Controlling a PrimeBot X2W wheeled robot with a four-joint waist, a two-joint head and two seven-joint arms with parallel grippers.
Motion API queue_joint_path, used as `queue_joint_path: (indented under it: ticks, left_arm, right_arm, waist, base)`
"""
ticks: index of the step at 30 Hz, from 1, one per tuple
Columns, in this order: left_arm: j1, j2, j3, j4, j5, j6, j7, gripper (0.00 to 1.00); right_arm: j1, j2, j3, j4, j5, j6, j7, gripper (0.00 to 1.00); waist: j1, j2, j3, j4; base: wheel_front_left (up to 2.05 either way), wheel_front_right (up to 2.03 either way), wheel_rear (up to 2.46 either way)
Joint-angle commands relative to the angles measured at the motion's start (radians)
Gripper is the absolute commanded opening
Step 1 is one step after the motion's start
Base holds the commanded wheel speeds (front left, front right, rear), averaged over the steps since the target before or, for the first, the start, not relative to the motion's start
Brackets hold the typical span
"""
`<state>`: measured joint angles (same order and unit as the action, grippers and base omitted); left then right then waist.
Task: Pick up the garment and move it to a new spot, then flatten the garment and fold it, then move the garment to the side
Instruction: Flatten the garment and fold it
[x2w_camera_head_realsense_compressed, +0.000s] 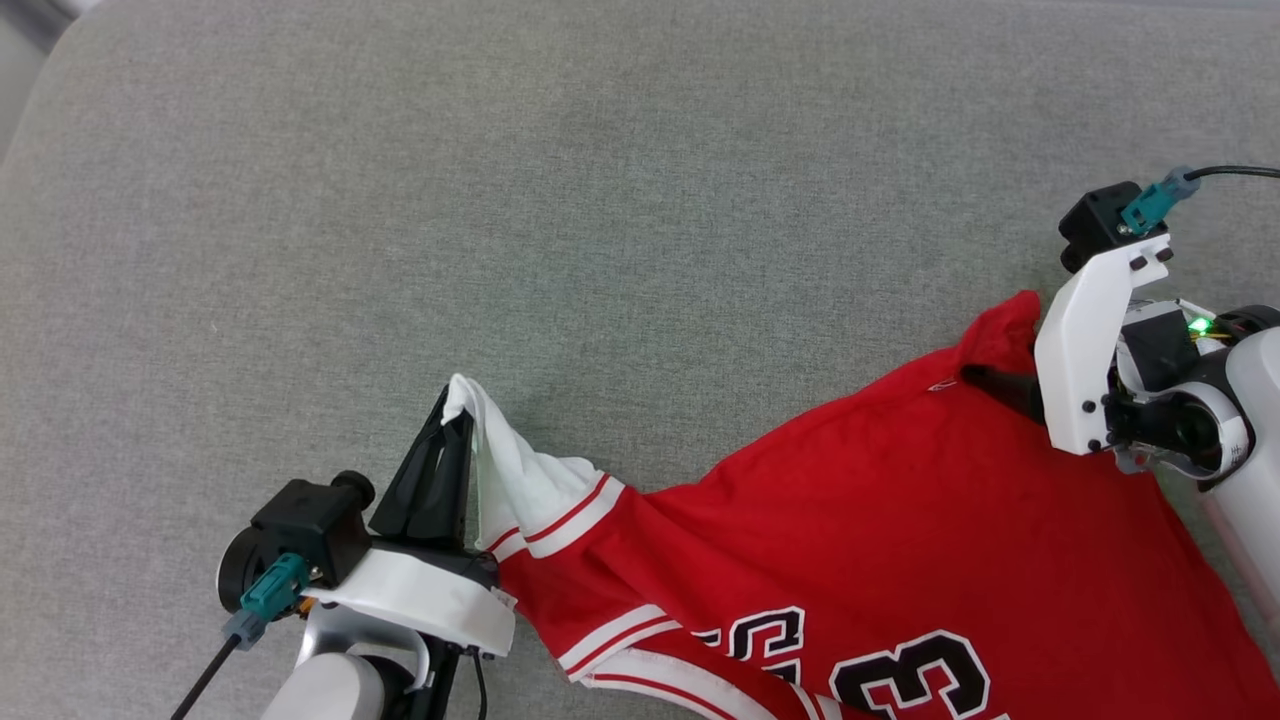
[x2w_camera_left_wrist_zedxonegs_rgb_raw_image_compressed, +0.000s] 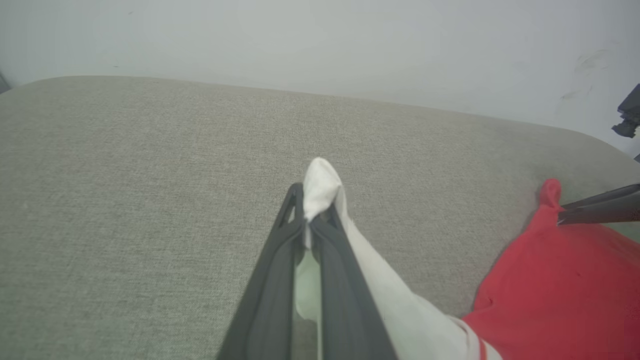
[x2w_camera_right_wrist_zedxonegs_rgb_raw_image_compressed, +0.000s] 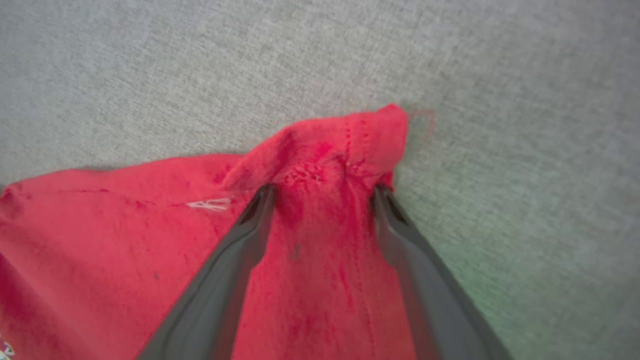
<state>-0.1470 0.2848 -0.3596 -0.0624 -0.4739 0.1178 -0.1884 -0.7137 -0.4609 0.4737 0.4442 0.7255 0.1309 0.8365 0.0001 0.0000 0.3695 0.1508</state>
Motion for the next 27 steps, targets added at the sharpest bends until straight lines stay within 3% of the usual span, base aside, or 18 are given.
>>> queue_joint_path:
  ticks: [1, 2, 3, 4, 5, 10, 19, 27]
  left_arm:
    - [-0.012, -0.002, -0.002, 0.005, -0.002, -0.003, -0.007, 0.00]
    - [-0.013, -0.002, -0.003, 0.009, -0.002, -0.004, -0.010, 0.00]
    - [-0.014, -0.002, -0.002, 0.013, -0.003, -0.005, -0.011, 0.00]
    - [-0.015, -0.001, -0.002, 0.017, -0.004, -0.008, -0.011, 0.00]
    - [-0.015, 0.000, -0.002, 0.021, -0.006, -0.009, -0.012, 0.00]
    - [-0.016, 0.010, 0.004, 0.034, -0.016, -0.013, -0.011, 0.00]
    - [-0.078, 0.069, 0.049, 0.058, -0.076, -0.048, 0.068, 0.00]
    - [-0.330, 0.119, 0.092, 0.257, -0.126, -0.105, 0.171, 0.00]
  right_arm:
    - [0.045, 0.014, 0.042, 0.047, 0.013, 0.000, 0.026, 1.00]
    - [0.048, 0.016, 0.058, 0.063, 0.024, 0.000, 0.034, 0.96]
    - [0.051, 0.017, 0.070, 0.077, 0.036, 0.000, 0.040, 0.44]
    - [0.050, 0.017, 0.083, 0.086, 0.045, 0.000, 0.047, 0.25]
    - [0.049, 0.016, 0.094, 0.096, 0.055, 0.000, 0.053, 0.00]
    - [0.004, 0.011, 0.118, 0.111, 0.082, 0.000, 0.010, 0.00]
    - [-0.098, -0.008, 0.092, 0.154, 0.038, 0.000, -0.184, 0.00]
    - [-0.187, 0.033, 0.051, 0.262, -0.035, 0.000, -0.316, 0.00]
  waist:
    - [-0.0001, 0.0000, 0.002, 0.003]
    - [-0.0001, 0.0000, 0.001, 0.004]
    - [-0.0001, 0.0000, 0.000, 0.005]
    - [-0.0001, 0.0000, -0.002, 0.005]
    - [-0.0001, 0.0000, -0.004, 0.005]
    - [-0.0001, 0.0000, -0.028, 0.000]
    - [-0.0001, 0.0000, -0.135, -0.054]
    - [-0.0001, 0.0000, -0.218, -0.125]
  base:
    - [0.00, 0.00, 0.00]
    - [0.00, 0.00, 0.00]
    - [0.00, 0.00, 0.00]
    - [0.00, 0.00, 0.00]
    - [0.00, 0.00, 0.00]
    - [0.00, 0.00, 0.00]
    - [0.00, 0.00, 0.00]
    - [0.00, 0.00, 0.00]
